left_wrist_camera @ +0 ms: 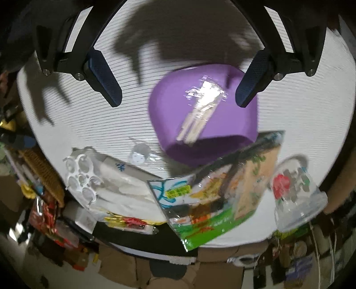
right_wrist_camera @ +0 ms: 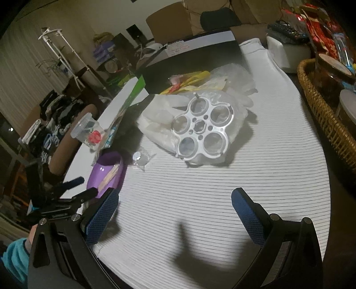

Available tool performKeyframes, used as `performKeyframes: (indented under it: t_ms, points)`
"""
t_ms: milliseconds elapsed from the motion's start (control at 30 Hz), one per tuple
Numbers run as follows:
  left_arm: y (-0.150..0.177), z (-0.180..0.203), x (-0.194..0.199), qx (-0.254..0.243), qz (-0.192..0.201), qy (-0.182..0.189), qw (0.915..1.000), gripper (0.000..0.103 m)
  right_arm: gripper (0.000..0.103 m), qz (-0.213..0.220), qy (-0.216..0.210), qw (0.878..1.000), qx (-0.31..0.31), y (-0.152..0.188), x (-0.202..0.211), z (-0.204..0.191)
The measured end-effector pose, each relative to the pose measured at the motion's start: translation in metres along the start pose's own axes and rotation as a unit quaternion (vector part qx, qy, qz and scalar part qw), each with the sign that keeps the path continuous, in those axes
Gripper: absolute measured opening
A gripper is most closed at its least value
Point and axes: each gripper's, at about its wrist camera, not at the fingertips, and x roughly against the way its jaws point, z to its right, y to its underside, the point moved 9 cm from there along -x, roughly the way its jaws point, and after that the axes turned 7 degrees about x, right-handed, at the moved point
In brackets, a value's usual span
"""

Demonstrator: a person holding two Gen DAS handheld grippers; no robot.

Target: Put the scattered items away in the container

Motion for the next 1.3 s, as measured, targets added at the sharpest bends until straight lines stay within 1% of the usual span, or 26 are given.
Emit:
performKeyframes:
  t_ms: [133, 200, 267, 333, 367, 400, 500, 533, 600, 733, 833, 967, 1067, 1167, 1300]
  points:
    - [0.002, 0.001, -0.011, -0.042, -0.009, -0.027, 0.9987, 0.092, 0.103, -0.003, 0.004, 1.000, 0.010, 0.000, -0.002, -0.001]
    - [0.004, 0.011, -0.016, -0.070, -0.014, -0.025, 0.9972, 0.080, 0.103, -0.006, 0.003, 1.000, 0.015, 0.000, -0.005, -0.003]
    - [0.009, 0.024, -0.021, -0.097, -0.021, -0.024, 0.9947, 0.071, 0.103, -0.008, 0.001, 1.000, 0.016, 0.001, -0.006, -0.005]
    - [0.014, 0.033, -0.029, -0.115, -0.035, -0.032, 0.9923, 0.066, 0.103, -0.010, 0.001, 1.000, 0.019, 0.001, -0.008, -0.006]
    - [0.016, 0.036, -0.035, -0.120, -0.043, -0.041, 0.9910, 0.058, 0.103, -0.010, 0.002, 1.000, 0.021, 0.001, -0.008, -0.005]
    - [0.017, 0.039, -0.040, -0.122, -0.049, -0.047, 0.9902, 0.041, 0.103, -0.009, 0.002, 1.000, 0.020, 0.001, -0.007, -0.005]
    - [0.017, 0.044, -0.046, -0.110, -0.057, -0.040, 0.9916, 0.012, 0.103, -0.007, 0.003, 1.000, 0.014, 0.001, -0.006, -0.002]
    - [0.017, 0.045, -0.046, -0.106, -0.059, -0.041, 0.9917, 0.012, 0.103, -0.007, 0.005, 1.000, 0.011, 0.001, -0.006, 0.000]
    - [0.016, 0.048, -0.045, -0.097, -0.061, -0.039, 0.9926, 0.008, 0.103, -0.006, 0.004, 1.000, 0.004, 0.000, -0.004, 0.004]
    - [0.021, 0.068, -0.041, -0.076, -0.080, -0.008, 0.9939, 0.008, 0.103, 0.004, 0.001, 1.000, -0.014, -0.003, 0.002, 0.016]
    - [0.032, 0.096, -0.037, -0.090, -0.085, 0.008, 0.9923, 0.008, 0.103, 0.011, 0.001, 1.000, -0.026, -0.004, 0.008, 0.024]
    - [0.048, 0.140, -0.033, -0.082, -0.100, 0.037, 0.9910, 0.008, 0.103, 0.018, 0.005, 0.999, -0.036, -0.003, 0.017, 0.036]
    - [0.056, 0.179, -0.031, -0.088, -0.104, 0.055, 0.9891, 0.008, 0.103, 0.020, 0.012, 0.999, -0.042, 0.000, 0.025, 0.047]
    - [0.060, 0.206, -0.031, -0.097, -0.104, 0.060, 0.9881, 0.008, 0.103, 0.022, 0.014, 0.998, -0.048, 0.003, 0.033, 0.057]
    - [0.063, 0.233, -0.032, -0.093, -0.106, 0.067, 0.9876, 0.008, 0.103, 0.018, 0.017, 0.998, -0.053, 0.009, 0.040, 0.067]
